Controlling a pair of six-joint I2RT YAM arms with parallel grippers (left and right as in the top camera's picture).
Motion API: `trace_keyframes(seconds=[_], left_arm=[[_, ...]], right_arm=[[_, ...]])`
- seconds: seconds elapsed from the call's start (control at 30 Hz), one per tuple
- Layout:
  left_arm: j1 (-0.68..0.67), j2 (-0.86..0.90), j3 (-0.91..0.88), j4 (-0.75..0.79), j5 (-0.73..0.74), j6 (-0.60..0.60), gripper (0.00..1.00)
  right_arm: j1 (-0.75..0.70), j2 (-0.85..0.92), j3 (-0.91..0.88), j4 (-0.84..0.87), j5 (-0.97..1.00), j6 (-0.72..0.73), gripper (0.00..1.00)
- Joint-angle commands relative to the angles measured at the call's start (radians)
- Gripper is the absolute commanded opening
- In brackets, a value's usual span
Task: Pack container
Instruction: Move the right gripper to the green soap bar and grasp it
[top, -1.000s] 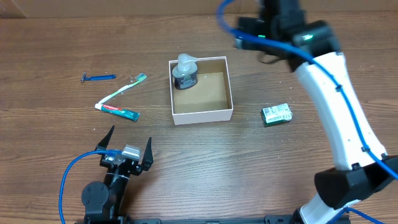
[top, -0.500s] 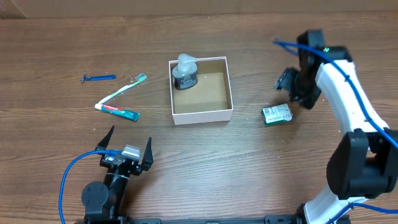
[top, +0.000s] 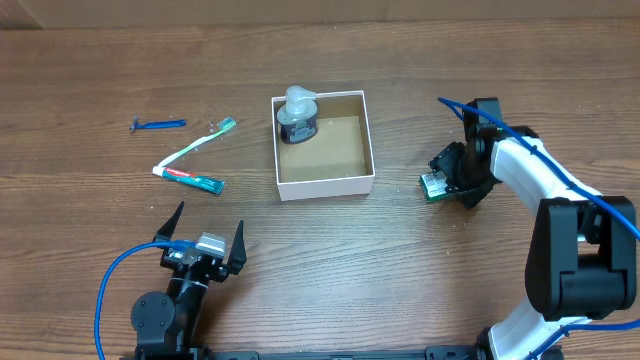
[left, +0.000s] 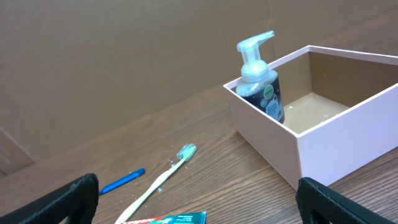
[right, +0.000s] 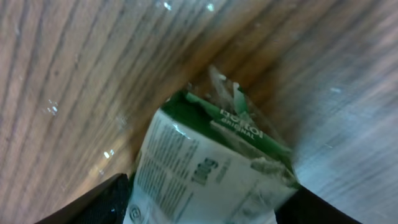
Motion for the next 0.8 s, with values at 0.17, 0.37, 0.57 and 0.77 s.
trace_keyframes(seconds=[0.17, 0.37, 0.57, 0.77], left_arm=[[0.009, -0.005, -0.005, 0.0, 0.001, -0.009, 1.0], [0.009, -0.005, -0.005, 0.0, 0.001, -0.009, 1.0], [0.009, -0.005, -0.005, 0.0, 0.001, -0.009, 1.0], [0.009, -0.005, -0.005, 0.0, 0.001, -0.008, 1.0]], right_arm=[[0.053, -0.005, -0.089, 0.105, -0.013, 0.074, 0.74], [0.095, -0.005, -0.089, 0.123, 0.003, -0.014, 0.37], [0.093, -0.005, -0.085, 0.127, 0.004, -0.092, 0.31], [0.072, -0.021, 0.105, -0.033, -0.051, -0.294, 0.33]])
